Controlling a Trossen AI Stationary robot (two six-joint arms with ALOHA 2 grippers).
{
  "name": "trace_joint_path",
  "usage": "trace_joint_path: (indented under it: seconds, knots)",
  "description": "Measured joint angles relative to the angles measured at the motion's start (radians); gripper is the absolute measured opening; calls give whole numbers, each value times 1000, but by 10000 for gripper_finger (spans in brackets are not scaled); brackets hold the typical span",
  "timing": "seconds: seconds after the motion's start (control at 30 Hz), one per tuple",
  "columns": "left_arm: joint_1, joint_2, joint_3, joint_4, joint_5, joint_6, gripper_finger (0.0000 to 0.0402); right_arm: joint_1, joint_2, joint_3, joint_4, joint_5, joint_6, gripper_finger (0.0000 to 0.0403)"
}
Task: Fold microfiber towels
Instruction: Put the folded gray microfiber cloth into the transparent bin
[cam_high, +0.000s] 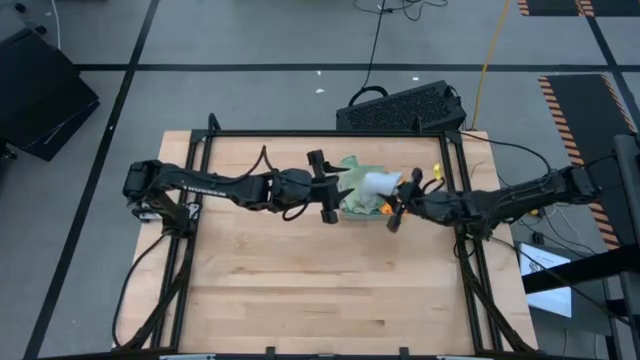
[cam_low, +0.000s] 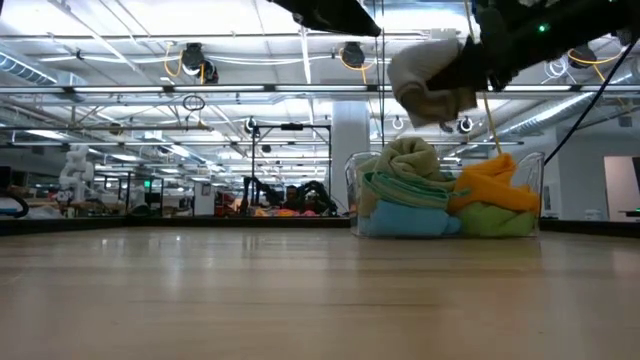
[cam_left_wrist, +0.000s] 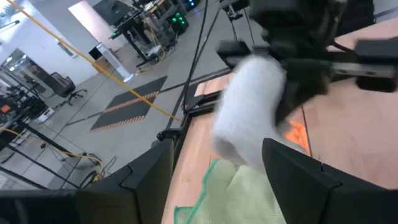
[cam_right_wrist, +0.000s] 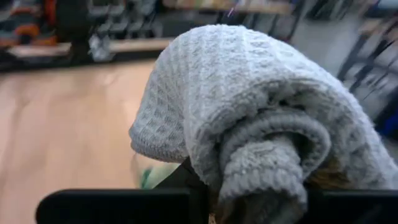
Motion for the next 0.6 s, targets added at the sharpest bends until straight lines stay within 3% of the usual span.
trace_joint_path:
  seconds: [0.1,0.23,0.43,0.6]
  knots:
    - [-5,0,0,-4,-4,-5,248,-6,4,55,-158,-85,77,38]
    - [-9,0,0,-4,24,-35,248,-49,3,244,-454,-210,64,38]
    - [37,9,0,93,305,-223,255,-180,11,517,-902,-502,11,38]
    - [71,66,1,249,394,-303,279,-291,-8,530,-962,-745,48,38]
